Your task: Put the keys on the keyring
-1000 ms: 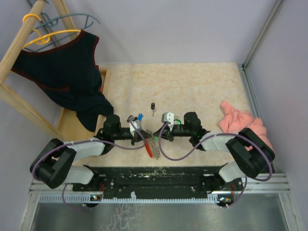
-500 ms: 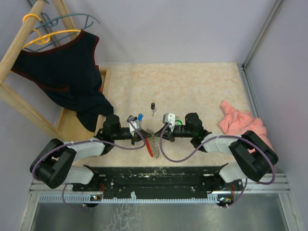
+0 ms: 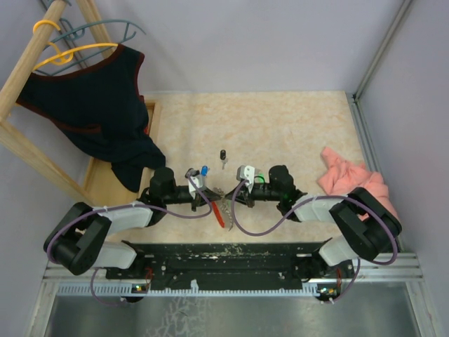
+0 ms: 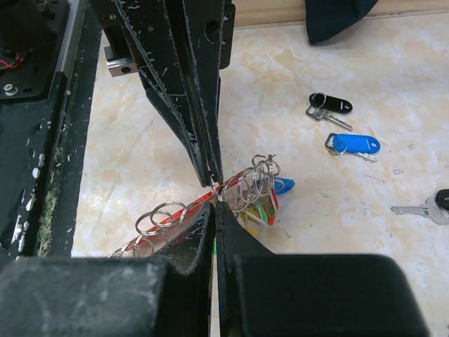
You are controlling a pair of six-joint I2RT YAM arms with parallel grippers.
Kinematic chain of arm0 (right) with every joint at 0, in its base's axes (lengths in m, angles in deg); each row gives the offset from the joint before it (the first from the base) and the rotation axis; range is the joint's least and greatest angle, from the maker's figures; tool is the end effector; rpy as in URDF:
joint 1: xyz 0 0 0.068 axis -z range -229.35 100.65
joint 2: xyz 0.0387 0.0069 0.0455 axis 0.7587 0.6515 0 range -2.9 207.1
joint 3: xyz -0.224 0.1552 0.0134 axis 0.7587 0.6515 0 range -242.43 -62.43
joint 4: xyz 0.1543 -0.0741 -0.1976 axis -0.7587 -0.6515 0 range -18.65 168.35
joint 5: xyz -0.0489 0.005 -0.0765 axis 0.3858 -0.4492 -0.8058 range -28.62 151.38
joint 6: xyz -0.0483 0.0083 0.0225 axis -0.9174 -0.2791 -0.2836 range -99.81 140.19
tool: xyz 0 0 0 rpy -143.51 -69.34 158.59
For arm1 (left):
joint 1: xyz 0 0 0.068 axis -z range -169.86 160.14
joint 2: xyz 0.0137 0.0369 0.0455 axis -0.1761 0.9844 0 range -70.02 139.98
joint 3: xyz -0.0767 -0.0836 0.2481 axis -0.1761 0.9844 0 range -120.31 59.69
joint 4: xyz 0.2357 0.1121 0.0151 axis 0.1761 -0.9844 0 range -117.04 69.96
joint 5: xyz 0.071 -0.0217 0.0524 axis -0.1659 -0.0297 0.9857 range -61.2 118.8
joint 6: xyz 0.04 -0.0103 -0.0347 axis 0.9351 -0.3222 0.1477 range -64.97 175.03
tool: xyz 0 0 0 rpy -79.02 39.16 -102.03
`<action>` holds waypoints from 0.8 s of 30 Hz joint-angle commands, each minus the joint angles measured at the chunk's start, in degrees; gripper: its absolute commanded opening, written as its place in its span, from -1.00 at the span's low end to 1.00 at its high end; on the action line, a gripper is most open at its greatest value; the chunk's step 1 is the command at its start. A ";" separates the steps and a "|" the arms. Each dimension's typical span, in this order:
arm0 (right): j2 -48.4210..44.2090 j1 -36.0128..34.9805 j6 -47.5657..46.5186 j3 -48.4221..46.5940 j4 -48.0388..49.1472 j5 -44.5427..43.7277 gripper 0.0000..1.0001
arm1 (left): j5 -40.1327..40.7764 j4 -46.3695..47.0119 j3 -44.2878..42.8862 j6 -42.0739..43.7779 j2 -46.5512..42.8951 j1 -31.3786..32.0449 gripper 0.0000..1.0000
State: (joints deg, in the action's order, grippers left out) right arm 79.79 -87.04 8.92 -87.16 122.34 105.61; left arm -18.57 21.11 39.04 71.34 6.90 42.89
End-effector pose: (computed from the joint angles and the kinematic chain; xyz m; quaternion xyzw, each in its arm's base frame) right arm 0.1935 0.1809 0.1755 -0.5135 0.5683 0.4192 0.4876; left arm 0.1884 -0.1522 0.1746 0.5241 0.5601 -0.3953 0.5053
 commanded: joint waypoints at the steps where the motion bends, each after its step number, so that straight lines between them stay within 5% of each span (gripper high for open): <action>1: -0.42 0.24 0.24 0.36 3.26 -0.55 -1.00 | -1.18 2.62 0.17 -0.31 -0.72 0.21 -0.96; 24: -1.06 0.41 0.74 0.37 4.83 0.93 -1.00 | -2.98 2.59 -0.28 -0.23 0.11 0.21 -0.96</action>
State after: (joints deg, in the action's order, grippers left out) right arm 79.55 -87.02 8.90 -86.31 123.13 104.72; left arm -19.29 21.13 39.04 71.34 6.90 42.89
